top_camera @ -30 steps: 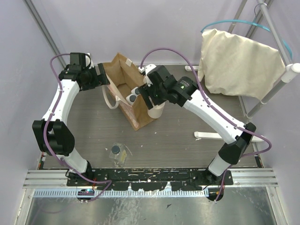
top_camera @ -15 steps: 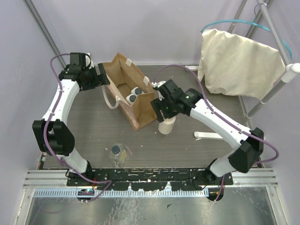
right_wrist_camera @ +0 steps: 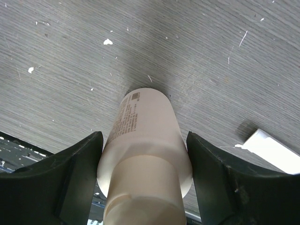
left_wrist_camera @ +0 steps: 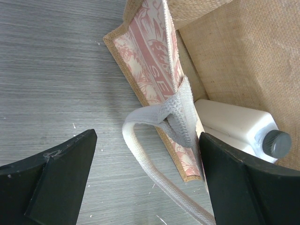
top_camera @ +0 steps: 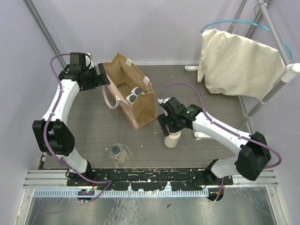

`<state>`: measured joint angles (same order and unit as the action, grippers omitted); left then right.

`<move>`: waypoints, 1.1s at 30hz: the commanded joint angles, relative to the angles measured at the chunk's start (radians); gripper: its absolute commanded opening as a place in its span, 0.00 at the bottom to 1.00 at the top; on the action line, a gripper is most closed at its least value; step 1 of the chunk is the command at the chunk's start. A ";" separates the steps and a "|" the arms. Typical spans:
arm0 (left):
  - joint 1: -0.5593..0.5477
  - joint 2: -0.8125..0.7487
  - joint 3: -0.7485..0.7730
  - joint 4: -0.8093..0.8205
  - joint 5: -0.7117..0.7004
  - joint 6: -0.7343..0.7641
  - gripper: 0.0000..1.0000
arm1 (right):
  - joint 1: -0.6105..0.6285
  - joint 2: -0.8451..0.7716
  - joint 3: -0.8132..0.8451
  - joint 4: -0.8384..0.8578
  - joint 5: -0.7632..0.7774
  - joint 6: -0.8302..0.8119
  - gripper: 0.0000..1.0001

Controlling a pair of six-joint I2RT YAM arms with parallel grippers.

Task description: Place the personal care products into the canvas bag

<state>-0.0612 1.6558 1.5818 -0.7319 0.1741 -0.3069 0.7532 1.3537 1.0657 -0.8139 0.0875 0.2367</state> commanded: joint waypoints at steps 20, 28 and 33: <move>0.004 -0.002 0.003 0.000 0.010 0.014 0.98 | 0.001 0.089 0.161 -0.119 0.005 -0.001 0.90; 0.004 -0.007 0.002 -0.003 0.007 0.020 0.98 | 0.003 0.153 0.221 -0.241 -0.036 -0.025 0.92; 0.004 -0.003 0.002 -0.001 0.005 0.021 0.98 | 0.002 0.165 0.189 -0.232 -0.043 -0.034 0.92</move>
<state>-0.0612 1.6558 1.5822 -0.7319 0.1738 -0.2989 0.7532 1.5146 1.2461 -1.0260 0.0608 0.2222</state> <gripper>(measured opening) 0.978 0.923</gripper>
